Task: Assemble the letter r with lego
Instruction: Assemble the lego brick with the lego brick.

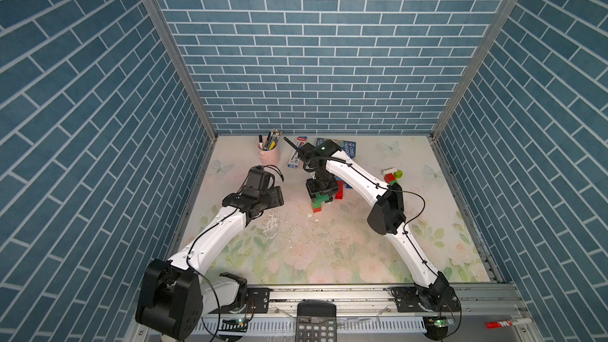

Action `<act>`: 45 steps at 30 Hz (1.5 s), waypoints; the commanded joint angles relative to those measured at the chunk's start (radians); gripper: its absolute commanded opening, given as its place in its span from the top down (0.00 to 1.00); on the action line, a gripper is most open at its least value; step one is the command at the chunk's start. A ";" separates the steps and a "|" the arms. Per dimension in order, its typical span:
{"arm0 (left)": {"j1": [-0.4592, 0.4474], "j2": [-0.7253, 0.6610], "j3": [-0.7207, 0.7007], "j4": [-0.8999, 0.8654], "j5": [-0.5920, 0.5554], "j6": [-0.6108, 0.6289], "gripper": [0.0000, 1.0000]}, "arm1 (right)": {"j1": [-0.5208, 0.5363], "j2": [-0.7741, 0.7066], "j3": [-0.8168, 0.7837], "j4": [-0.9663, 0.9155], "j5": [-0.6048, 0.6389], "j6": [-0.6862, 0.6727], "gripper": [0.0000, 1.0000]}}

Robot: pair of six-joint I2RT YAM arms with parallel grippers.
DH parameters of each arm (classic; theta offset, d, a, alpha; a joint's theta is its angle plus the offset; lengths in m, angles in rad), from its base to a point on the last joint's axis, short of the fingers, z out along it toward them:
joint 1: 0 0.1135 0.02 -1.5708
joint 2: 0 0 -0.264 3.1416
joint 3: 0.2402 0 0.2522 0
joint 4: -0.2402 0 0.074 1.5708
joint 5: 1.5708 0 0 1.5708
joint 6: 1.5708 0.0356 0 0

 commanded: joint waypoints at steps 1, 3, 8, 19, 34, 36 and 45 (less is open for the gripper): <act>0.006 -0.014 0.015 -0.027 -0.012 0.005 0.26 | 0.012 0.092 -0.076 -0.037 0.050 -0.005 0.85; 0.005 -0.012 0.023 -0.024 -0.015 0.008 0.26 | 0.012 0.071 -0.075 -0.026 0.062 0.002 0.84; 0.006 -0.004 0.048 -0.017 -0.017 0.011 0.26 | 0.004 0.034 -0.033 -0.020 0.097 0.008 0.79; 0.006 0.004 0.083 -0.017 -0.019 0.022 0.26 | 0.003 0.007 -0.015 -0.003 0.118 0.012 0.69; 0.005 -0.043 0.070 -0.022 -0.050 0.017 0.25 | 0.002 -0.048 -0.041 0.034 0.129 0.011 0.52; 0.007 -0.041 0.069 -0.022 -0.049 0.015 0.25 | 0.002 -0.060 -0.061 0.052 0.124 0.011 0.50; 0.005 -0.046 0.073 -0.023 -0.052 0.011 0.24 | 0.003 -0.093 -0.132 0.107 0.088 0.011 0.46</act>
